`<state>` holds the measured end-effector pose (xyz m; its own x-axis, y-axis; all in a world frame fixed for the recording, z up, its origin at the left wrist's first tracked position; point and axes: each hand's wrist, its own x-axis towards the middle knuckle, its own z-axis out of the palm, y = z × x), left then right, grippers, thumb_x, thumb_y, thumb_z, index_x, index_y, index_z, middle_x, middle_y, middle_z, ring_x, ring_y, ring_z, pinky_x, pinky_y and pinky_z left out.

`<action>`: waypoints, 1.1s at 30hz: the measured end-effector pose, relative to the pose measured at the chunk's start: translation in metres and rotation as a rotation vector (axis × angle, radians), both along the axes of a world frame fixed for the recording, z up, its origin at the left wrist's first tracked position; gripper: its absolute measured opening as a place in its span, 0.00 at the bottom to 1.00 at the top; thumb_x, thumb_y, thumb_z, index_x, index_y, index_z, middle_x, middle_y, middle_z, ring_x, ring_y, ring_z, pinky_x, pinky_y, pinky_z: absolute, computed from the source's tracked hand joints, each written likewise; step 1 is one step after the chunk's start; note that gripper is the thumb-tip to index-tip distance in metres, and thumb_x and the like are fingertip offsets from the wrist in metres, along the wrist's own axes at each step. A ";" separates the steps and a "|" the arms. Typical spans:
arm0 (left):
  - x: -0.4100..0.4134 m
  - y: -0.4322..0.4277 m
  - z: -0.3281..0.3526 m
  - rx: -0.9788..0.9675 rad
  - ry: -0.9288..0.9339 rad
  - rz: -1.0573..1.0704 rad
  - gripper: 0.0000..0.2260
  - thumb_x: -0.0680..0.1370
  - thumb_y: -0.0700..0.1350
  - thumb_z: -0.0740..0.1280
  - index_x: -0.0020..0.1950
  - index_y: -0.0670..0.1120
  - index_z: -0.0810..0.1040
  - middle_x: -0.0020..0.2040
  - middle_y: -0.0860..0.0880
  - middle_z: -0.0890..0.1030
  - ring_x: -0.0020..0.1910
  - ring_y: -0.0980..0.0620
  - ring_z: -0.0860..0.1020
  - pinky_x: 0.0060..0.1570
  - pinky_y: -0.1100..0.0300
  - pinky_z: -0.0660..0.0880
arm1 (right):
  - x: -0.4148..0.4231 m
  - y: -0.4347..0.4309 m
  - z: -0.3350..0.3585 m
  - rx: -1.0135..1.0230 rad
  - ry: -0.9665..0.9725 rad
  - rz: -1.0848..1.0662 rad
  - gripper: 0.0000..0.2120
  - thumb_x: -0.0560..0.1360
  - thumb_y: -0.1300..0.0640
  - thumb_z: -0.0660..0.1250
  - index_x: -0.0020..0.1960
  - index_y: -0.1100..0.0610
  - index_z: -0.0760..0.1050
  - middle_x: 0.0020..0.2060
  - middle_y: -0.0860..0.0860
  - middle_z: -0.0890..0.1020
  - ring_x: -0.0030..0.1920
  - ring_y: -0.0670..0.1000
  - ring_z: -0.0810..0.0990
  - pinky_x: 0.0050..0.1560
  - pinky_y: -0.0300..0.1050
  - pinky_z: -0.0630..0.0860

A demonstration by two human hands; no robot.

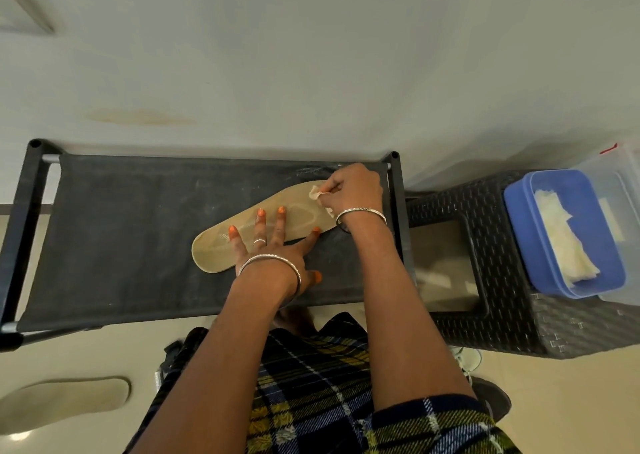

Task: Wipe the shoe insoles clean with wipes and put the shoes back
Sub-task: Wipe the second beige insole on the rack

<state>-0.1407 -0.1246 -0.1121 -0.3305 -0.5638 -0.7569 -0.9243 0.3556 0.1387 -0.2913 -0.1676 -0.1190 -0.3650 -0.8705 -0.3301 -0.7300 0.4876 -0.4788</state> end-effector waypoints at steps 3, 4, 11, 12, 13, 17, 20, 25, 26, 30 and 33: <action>0.000 0.000 -0.001 0.005 0.003 0.003 0.34 0.78 0.66 0.58 0.74 0.69 0.37 0.75 0.50 0.26 0.74 0.41 0.27 0.68 0.29 0.35 | 0.001 0.002 0.001 0.076 -0.041 0.055 0.05 0.67 0.59 0.78 0.43 0.53 0.87 0.40 0.48 0.86 0.45 0.51 0.84 0.54 0.46 0.80; 0.000 -0.001 -0.001 0.011 0.004 0.005 0.34 0.78 0.66 0.58 0.74 0.69 0.37 0.75 0.50 0.26 0.74 0.41 0.27 0.68 0.29 0.35 | -0.003 0.002 0.001 0.056 -0.031 0.014 0.05 0.67 0.59 0.77 0.42 0.52 0.87 0.40 0.48 0.86 0.45 0.51 0.84 0.54 0.45 0.80; -0.001 -0.001 0.001 0.012 0.002 0.006 0.35 0.77 0.66 0.58 0.74 0.69 0.37 0.75 0.50 0.26 0.74 0.41 0.27 0.68 0.29 0.35 | -0.011 0.003 0.006 0.055 0.044 -0.054 0.04 0.69 0.56 0.78 0.43 0.51 0.86 0.41 0.48 0.86 0.47 0.51 0.84 0.51 0.40 0.78; -0.002 -0.001 0.001 0.005 0.001 0.007 0.35 0.77 0.66 0.58 0.74 0.69 0.37 0.75 0.50 0.26 0.74 0.41 0.28 0.68 0.29 0.35 | -0.006 0.004 0.007 0.078 0.002 0.000 0.04 0.68 0.57 0.78 0.43 0.52 0.86 0.36 0.46 0.85 0.45 0.50 0.84 0.52 0.42 0.79; -0.002 0.000 0.000 0.001 0.001 0.008 0.35 0.77 0.66 0.58 0.74 0.69 0.37 0.75 0.50 0.27 0.74 0.41 0.28 0.68 0.29 0.35 | -0.002 0.005 0.006 0.094 -0.039 0.045 0.05 0.67 0.59 0.78 0.42 0.52 0.86 0.32 0.44 0.82 0.43 0.49 0.84 0.52 0.44 0.80; -0.001 -0.001 0.000 0.004 0.005 0.003 0.34 0.77 0.67 0.57 0.74 0.69 0.37 0.75 0.50 0.26 0.74 0.41 0.28 0.68 0.29 0.36 | -0.010 0.005 0.006 -0.016 -0.034 -0.067 0.04 0.69 0.59 0.77 0.43 0.54 0.87 0.36 0.48 0.85 0.44 0.52 0.84 0.52 0.42 0.79; 0.000 -0.002 0.000 0.006 -0.001 -0.005 0.34 0.78 0.67 0.57 0.74 0.69 0.37 0.75 0.50 0.26 0.74 0.40 0.28 0.68 0.29 0.36 | -0.017 0.006 0.009 -0.044 0.081 -0.153 0.05 0.72 0.58 0.73 0.46 0.52 0.87 0.44 0.51 0.87 0.48 0.53 0.83 0.49 0.38 0.75; -0.001 -0.002 -0.001 0.010 -0.004 0.011 0.34 0.77 0.67 0.58 0.74 0.70 0.36 0.75 0.50 0.26 0.74 0.41 0.28 0.68 0.29 0.35 | -0.011 0.004 0.005 0.216 -0.040 -0.022 0.04 0.64 0.57 0.80 0.38 0.52 0.87 0.38 0.51 0.86 0.44 0.53 0.85 0.51 0.48 0.83; -0.002 -0.002 -0.001 0.013 -0.004 0.013 0.35 0.77 0.67 0.58 0.74 0.70 0.36 0.75 0.50 0.26 0.74 0.41 0.28 0.68 0.29 0.35 | -0.010 0.004 0.005 0.239 -0.062 -0.016 0.04 0.63 0.57 0.80 0.37 0.52 0.86 0.37 0.51 0.86 0.43 0.53 0.85 0.49 0.50 0.83; -0.001 -0.003 0.001 0.017 -0.004 0.004 0.34 0.78 0.66 0.57 0.74 0.70 0.37 0.75 0.50 0.26 0.74 0.41 0.28 0.68 0.29 0.36 | -0.017 0.006 0.004 0.081 -0.009 -0.142 0.04 0.67 0.59 0.77 0.40 0.52 0.86 0.41 0.50 0.87 0.45 0.50 0.84 0.51 0.42 0.80; -0.001 -0.002 0.002 0.016 -0.005 -0.001 0.33 0.78 0.66 0.57 0.74 0.70 0.37 0.75 0.50 0.26 0.74 0.41 0.28 0.68 0.29 0.36 | -0.024 0.006 0.006 -0.021 0.089 -0.197 0.04 0.71 0.58 0.75 0.44 0.51 0.86 0.45 0.49 0.87 0.50 0.52 0.83 0.53 0.42 0.77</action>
<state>-0.1417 -0.1271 -0.1106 -0.3277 -0.5508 -0.7676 -0.9245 0.3546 0.1402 -0.3151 -0.1613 -0.1125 -0.5554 -0.7860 -0.2715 -0.6614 0.6154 -0.4287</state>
